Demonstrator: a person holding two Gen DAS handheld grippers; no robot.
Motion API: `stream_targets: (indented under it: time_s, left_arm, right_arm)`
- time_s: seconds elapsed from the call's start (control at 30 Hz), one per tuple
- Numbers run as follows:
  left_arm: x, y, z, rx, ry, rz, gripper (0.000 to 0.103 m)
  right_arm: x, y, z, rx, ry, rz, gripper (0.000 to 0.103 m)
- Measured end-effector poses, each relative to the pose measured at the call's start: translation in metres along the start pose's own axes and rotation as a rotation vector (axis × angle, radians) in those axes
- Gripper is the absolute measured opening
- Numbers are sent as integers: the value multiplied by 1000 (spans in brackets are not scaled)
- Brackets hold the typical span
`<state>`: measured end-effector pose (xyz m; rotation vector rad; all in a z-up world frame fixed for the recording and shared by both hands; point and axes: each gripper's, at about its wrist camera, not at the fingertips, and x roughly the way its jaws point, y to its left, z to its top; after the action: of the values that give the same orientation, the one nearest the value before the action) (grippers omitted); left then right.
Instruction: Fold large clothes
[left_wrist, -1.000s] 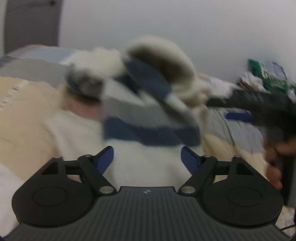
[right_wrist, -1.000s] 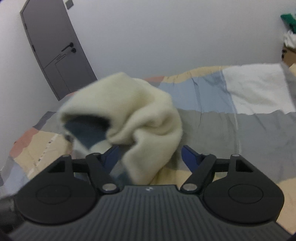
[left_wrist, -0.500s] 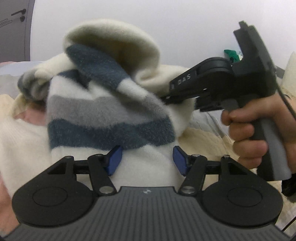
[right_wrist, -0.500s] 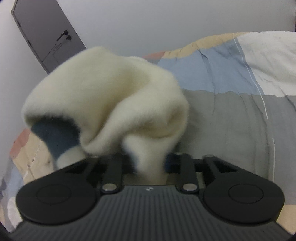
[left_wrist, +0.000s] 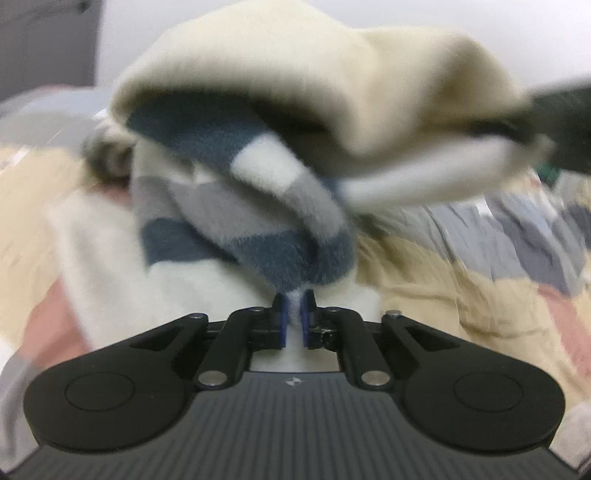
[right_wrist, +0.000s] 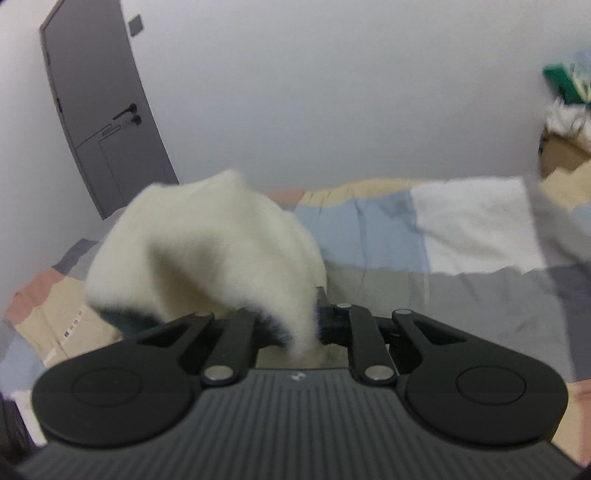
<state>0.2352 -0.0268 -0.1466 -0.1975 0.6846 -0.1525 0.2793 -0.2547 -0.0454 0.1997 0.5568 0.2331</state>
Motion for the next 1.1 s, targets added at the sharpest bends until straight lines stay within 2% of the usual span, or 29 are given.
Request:
stream_targets:
  time_s: [0.23,0.37,0.53,0.67,0.77,0.93,1.1]
  left_arm:
    - [-49,31,-5,-171,-25,78,6]
    - [-91,41,-9,-212,-97,161,6]
    - [-151,62,-7,-240,-196,268,5]
    - [-173,69,0,-273,-243,336,5]
    - [-173,80,9,-291,-242,383,5]
    - [-142,99,15,-310,-194,466,5]
    - [-94,104,21,-274,-148,527,6]
  right_arm:
    - [-72,2,-1,-52,-78,-52,14]
    - [-113,-4,-4,-68,-122,-79,14]
    - [-155,-33,-9,-20,-184,-120,14]
    - [-170,-67,-13,72,-203,-156,14]
    - [-161,-92,-20,132,-146,-183,14]
    - [-112,-128,-48,125,40,-284,15]
    - [-60,-152,-74,167,202,-283,16]
